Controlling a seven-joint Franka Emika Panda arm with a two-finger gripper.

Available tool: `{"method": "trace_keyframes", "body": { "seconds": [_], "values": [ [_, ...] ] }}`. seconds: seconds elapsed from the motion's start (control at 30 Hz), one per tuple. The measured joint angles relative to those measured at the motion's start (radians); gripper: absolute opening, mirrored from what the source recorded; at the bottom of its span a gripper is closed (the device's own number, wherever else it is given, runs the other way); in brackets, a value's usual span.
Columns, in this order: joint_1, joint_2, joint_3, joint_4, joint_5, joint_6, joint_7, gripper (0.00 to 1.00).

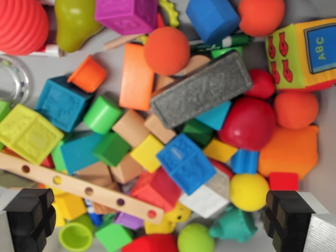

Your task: Pick an object from the bin

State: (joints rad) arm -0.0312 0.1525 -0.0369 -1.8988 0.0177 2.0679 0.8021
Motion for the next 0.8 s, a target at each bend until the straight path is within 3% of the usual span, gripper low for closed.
{"method": "trace_keyframes", "body": {
  "seconds": [0.8],
  "values": [
    [0.0, 0.004, -0.001, 0.0, 0.0, 0.0, 0.022, 1.0]
  ]
}}
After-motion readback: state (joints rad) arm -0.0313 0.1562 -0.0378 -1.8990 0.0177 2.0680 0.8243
